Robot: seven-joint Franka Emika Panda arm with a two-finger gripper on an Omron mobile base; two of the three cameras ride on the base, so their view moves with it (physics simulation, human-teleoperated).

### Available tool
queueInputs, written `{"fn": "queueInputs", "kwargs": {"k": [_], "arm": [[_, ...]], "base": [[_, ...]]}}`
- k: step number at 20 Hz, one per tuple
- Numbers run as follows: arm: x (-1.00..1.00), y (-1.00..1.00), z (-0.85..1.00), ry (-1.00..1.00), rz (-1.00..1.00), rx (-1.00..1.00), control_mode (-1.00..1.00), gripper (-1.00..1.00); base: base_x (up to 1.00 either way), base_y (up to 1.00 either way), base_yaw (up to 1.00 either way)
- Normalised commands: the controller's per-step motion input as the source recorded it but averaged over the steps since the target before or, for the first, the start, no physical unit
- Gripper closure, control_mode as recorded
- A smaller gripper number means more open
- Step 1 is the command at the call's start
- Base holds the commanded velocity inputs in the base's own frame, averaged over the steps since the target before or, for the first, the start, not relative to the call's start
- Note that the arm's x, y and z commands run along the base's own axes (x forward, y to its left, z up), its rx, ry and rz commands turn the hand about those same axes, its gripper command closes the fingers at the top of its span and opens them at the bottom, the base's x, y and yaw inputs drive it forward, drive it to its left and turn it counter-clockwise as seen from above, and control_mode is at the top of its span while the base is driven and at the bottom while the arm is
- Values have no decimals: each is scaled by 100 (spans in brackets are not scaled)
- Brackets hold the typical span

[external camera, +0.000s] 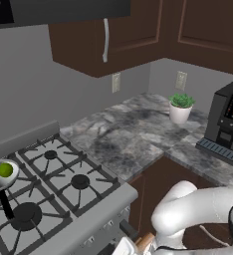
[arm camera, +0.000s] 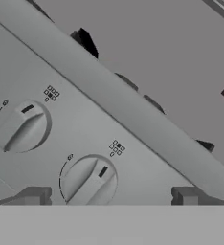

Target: Put the tomato and lime in the pan. Then turn on the rear center burner and set the heat to medium.

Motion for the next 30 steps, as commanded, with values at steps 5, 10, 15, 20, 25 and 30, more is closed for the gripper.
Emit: {"fn": "queueInputs", "kwargs": {"k": [5, 10, 15, 20, 25, 30], "arm": [[33, 0, -11, 0, 1, 0, -100, -100], [30, 0, -2, 0, 2, 0, -100, -100], [21, 0, 0, 0, 3, 0, -100, -100], [13, 9, -2, 0, 3, 0, -100, -100], [23, 3, -2, 0, 2, 0, -100, -100], [22, 0, -13, 0, 0, 0, -100, -100]], "base": [[0, 0, 0], [0, 0, 0], [0, 0, 0], [0, 0, 0], [0, 0, 0], [0, 0, 0]]}}
